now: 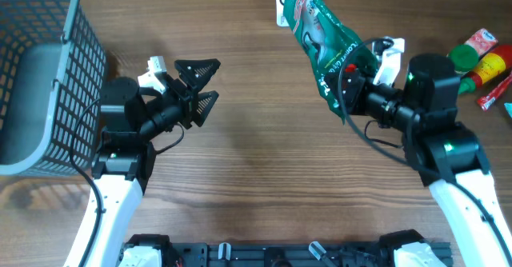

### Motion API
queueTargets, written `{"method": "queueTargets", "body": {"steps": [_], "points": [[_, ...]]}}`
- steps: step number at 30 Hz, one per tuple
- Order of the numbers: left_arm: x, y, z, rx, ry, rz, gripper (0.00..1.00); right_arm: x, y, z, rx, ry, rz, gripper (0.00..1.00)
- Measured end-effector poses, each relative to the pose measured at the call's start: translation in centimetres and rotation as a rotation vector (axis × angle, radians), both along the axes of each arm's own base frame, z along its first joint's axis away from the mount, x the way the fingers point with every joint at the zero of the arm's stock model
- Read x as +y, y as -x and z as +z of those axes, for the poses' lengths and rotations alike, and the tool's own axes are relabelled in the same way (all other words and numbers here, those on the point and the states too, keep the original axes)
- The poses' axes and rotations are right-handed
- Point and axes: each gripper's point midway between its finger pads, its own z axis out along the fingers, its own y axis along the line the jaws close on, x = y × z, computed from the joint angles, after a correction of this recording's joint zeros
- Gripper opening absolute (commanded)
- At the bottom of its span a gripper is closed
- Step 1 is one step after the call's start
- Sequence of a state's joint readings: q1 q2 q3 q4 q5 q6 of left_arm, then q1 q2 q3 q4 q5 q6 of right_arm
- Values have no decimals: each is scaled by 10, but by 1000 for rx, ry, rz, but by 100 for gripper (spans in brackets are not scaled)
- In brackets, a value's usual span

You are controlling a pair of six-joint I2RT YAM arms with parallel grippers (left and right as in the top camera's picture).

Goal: Scan the item barcode
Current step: 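Carry the gloves pack with the right gripper up to the barcode scanner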

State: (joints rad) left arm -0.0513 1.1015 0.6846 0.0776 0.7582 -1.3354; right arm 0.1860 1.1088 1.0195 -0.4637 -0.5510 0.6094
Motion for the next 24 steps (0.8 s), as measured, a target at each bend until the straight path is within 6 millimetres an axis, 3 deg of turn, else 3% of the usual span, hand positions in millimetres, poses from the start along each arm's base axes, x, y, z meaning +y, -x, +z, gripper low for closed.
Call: {"method": "queueTargets", "body": {"steps": [3,9,18,24], "points": [[1,4,-12,65,-6,6,100,-4,-24,-13,78,-96,-16,4],[4,4,-20,94,-19,28,100,-15,-95,-39,71,-294,34,4],[6,2,-21,49,-70,23,100,-12,-154,-72,3,-480,62,4],[7,1,-21,26,-96,23,100,-15,-179,-120,126,-558,-17,4]]}}
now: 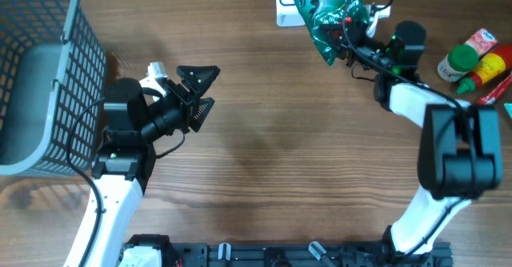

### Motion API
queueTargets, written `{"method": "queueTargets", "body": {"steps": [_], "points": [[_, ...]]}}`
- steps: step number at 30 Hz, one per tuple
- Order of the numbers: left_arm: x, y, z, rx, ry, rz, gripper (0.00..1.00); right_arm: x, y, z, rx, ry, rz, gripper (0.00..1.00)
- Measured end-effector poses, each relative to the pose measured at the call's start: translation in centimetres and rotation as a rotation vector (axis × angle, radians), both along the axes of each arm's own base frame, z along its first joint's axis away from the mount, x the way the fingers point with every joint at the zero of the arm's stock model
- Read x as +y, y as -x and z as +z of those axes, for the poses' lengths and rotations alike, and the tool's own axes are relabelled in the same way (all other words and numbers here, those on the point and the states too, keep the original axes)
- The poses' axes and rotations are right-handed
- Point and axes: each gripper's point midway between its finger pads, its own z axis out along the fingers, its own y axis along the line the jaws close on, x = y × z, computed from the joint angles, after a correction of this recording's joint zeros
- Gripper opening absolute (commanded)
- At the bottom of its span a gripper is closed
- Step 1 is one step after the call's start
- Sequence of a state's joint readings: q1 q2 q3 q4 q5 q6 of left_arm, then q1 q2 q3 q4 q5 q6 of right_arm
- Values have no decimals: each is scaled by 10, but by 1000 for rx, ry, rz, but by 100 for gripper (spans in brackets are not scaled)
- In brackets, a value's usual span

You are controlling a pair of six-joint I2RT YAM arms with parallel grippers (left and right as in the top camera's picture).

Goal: Scan the item barcode
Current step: 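Carry the gloves pack with the right gripper up to the barcode scanner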

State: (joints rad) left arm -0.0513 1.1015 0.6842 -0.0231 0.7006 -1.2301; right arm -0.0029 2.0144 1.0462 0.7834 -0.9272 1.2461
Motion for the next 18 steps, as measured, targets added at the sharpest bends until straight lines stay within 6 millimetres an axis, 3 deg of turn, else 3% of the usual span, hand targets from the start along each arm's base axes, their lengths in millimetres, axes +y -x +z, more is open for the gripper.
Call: {"method": "queueTargets", "body": {"steps": [3,7,11,15,18], "points": [[5,-4,-2,-24,-40,25,100,-2,-25,-18,46,-22,-26,4],[11,-8,-4,-32,-67,59,100,-3,-41,-7,23,-31,-36,4],[15,-11,-5,-33,-81,86,100,1,-41,-15,83,-29,-42,4],[17,-12,-5,-33,-87,96,100,19,-36,-25,132,-21,-25,4],[17,-13,-5,-34,-88,99,100,32,-29,-46,226,1,-19,4]]}}
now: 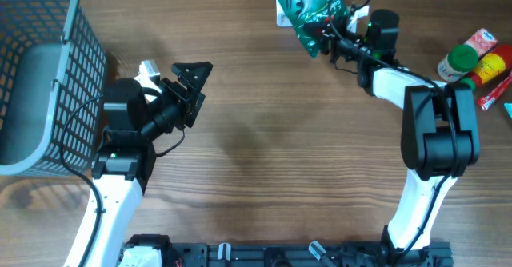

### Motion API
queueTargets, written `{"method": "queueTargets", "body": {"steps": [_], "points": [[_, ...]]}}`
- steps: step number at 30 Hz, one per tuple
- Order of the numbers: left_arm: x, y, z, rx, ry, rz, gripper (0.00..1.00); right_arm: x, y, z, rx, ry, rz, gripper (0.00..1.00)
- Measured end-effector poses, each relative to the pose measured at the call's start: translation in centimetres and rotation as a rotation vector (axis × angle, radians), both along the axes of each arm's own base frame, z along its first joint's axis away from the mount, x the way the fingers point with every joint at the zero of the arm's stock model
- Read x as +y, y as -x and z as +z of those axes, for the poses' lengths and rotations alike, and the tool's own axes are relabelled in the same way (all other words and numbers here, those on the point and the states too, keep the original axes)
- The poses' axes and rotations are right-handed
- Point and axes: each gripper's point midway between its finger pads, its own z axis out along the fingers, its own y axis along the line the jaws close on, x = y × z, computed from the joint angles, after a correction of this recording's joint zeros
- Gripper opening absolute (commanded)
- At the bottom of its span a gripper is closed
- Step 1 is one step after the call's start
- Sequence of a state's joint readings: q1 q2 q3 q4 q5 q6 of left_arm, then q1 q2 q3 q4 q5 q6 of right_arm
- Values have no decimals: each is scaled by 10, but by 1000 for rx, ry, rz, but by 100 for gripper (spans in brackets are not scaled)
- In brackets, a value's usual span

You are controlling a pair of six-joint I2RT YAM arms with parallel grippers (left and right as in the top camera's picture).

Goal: Scan the item barcode
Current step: 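Carry the gloves pack with the right gripper up to the barcode scanner, then move the pack with the right gripper to the right table edge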

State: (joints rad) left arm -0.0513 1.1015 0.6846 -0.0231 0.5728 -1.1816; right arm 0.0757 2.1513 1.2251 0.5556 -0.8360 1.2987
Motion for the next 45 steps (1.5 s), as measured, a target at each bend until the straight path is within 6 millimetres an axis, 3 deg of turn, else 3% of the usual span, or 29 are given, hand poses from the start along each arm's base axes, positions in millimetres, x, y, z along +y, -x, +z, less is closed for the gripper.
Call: {"method": "queueTargets", "body": {"steps": [4,10,15,20,23,26,30,32,34,36,39,41,42,43,45], "points": [[0,0,0,1,0,0,100,-11,0,-27,71,64,-45,4],[0,1,-2,12,-1,0,100,-62,-23,-12,9,69,-145,4],[0,4,-9,44,-5,-1,100,-89,-35,11,-73,91,-142,5],[0,5,-9,45,-4,-1,100,-118,-6,2,29,266,-138,5],[0,5,-10,47,-5,-1,100,-140,14,25,31,417,-173,5],[0,5,-10,48,-5,-1,100,-181,50,65,48,677,-278,4],[0,5,-10,47,-5,-1,100,-232,59,81,-10,1009,-365,4],[0,5,-10,47,-5,-1,100,-249,52,73,-24,1134,-371,4],[0,5,-10,48,-5,-1,100,-263,41,50,-25,1254,-334,4],[0,5,-11,53,-5,-1,100,-274,34,-1,33,1340,-258,4],[0,7,-13,65,-6,-1,100,-293,44,-49,169,1413,-237,4],[0,7,-13,66,-6,-1,100,-309,52,-61,234,1462,-254,4],[0,7,-13,66,-6,-1,100,-317,56,-62,260,1485,-269,21],[0,7,-13,66,-6,-1,100,-334,62,-59,301,1530,-321,52],[0,7,-13,66,-6,-1,100,-347,69,-57,350,1553,-371,85]]}}
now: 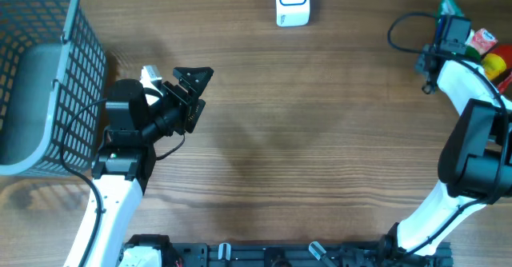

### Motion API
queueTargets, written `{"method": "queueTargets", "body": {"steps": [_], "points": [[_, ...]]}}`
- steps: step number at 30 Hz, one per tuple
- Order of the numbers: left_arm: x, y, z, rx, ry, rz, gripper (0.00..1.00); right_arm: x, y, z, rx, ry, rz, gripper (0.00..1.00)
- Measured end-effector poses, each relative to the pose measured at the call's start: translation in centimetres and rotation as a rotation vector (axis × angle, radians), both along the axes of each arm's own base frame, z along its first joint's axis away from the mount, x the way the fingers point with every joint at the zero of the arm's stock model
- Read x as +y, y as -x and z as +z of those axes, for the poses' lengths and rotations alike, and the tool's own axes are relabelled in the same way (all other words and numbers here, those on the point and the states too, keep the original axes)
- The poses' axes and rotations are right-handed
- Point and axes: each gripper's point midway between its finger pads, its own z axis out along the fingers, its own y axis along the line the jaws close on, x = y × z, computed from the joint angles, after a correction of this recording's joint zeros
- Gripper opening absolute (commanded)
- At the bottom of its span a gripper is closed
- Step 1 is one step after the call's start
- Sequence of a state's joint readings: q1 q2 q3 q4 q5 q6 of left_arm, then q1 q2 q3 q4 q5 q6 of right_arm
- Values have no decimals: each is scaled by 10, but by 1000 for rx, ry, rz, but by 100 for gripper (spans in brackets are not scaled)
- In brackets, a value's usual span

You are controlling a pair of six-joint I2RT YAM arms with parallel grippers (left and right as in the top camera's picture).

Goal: Scan the item barcode
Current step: 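Move the pack with the right gripper to the right table edge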

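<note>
The white barcode scanner (291, 1) stands at the table's far edge, with nothing over it. My right gripper (445, 11) is at the far right, pointing away from the camera, its fingers hidden under the wrist. Only a green tip of the snack bag shows beyond it, so it seems shut on the bag. Left of centre, my left gripper (193, 91) hangs open and holds nothing.
A grey wire basket (40, 75) fills the left side. At the right edge, beside the right arm, lie a red-and-white packet (482, 39) and a red bottle (499, 62). Bare wood lies between the two arms.
My right gripper has moved from over the scanner to the far right edge, taking the green bag with it. The scanner now shows whole. The left arm has barely moved.
My right gripper held the green bag right of the scanner, then nearer it with the bag bunched, then directly over it. Now the bag is away at the far right. The left gripper stayed open near the basket, only turning a little.
</note>
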State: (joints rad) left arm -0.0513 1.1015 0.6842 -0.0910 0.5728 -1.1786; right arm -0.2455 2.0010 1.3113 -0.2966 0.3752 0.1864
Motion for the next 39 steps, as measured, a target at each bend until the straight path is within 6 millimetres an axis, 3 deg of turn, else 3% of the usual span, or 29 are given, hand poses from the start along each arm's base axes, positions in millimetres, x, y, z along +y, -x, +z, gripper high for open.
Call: {"method": "queueTargets", "body": {"steps": [1,5,12,15,18,23,29,34,35,37,39], "points": [[0,0,0,0,0,0,100,-2,1,1,-5,2,-14,100],[0,0,0,2,0,0,100,-2,-2,31,-74,3,-25,100],[0,1,-1,7,0,0,100,18,11,173,-370,-6,36,100],[0,1,-1,7,0,0,100,29,31,216,-440,-10,68,100],[0,1,-1,6,0,0,100,29,38,229,-456,17,74,100],[0,1,-1,6,0,0,100,3,43,199,-343,83,-23,100],[0,1,-1,7,0,0,100,-41,34,132,-229,71,-113,100],[0,3,-5,28,-1,0,100,-47,33,52,-76,-21,-124,100],[0,3,-6,32,-1,0,100,-45,39,24,-13,-63,-138,100],[0,4,-6,33,-2,0,100,-45,41,15,-7,-86,-166,100],[0,4,-6,33,-2,0,100,-46,40,22,-47,-100,-197,100]]}}
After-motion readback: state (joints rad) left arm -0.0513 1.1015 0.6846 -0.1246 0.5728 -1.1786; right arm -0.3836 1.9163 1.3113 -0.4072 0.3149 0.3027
